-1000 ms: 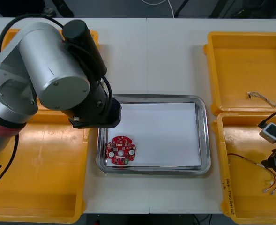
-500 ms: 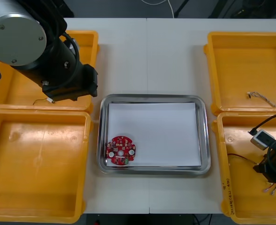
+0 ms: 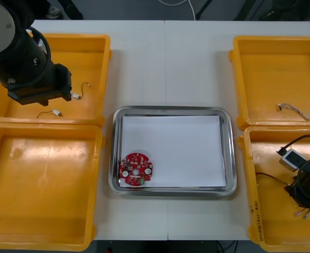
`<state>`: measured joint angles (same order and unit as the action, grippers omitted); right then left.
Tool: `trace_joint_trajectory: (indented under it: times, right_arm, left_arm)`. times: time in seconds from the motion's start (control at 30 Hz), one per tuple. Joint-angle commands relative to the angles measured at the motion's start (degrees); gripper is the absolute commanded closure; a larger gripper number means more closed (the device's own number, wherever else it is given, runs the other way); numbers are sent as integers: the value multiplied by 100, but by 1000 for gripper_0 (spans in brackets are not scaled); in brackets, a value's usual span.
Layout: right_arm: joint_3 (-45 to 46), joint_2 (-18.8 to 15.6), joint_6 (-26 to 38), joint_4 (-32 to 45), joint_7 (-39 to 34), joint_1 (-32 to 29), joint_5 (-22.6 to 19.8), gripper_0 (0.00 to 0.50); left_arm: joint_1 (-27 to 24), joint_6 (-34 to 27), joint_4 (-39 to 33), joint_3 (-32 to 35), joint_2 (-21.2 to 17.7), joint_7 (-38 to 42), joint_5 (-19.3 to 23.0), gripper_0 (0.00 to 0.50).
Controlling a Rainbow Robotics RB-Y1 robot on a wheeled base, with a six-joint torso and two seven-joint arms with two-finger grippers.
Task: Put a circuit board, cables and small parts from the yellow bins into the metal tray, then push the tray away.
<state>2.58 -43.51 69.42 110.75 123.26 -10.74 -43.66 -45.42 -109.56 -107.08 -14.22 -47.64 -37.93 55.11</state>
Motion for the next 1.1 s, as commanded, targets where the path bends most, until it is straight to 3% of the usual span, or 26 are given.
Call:
trace_joint_trajectory:
  times: [0.03, 0.1, 0.17, 0.5, 0.73, 1.1]
  right_arm:
    - [-109, 53, -52, 35, 32, -183, 112, 416]
    - [-109, 53, -61, 43, 32, -183, 121, 476]
    - [-109, 53, -69, 35, 23, -183, 121, 500]
    - [155, 53, -78, 35, 23, 10, 139, 500]
    - [805, 35, 880, 140, 93, 485, 24, 500]
    - [1790, 35, 2418, 676, -38, 916, -318, 500]
  left_arm:
    - [-2, -44, 153, 614, -369, -926, 53, 0]
    - [112, -44, 267, 825, -422, -1181, 35, 0]
    - [174, -44, 320, 956, -448, -1366, -9, 0]
    - [569, -44, 618, 1651, -474, -2429, -369, 0]
    - [973, -44, 618, 2081, -474, -3132, -598, 0]
    - [1009, -44, 750, 2134, -404, -3501, -791, 0]
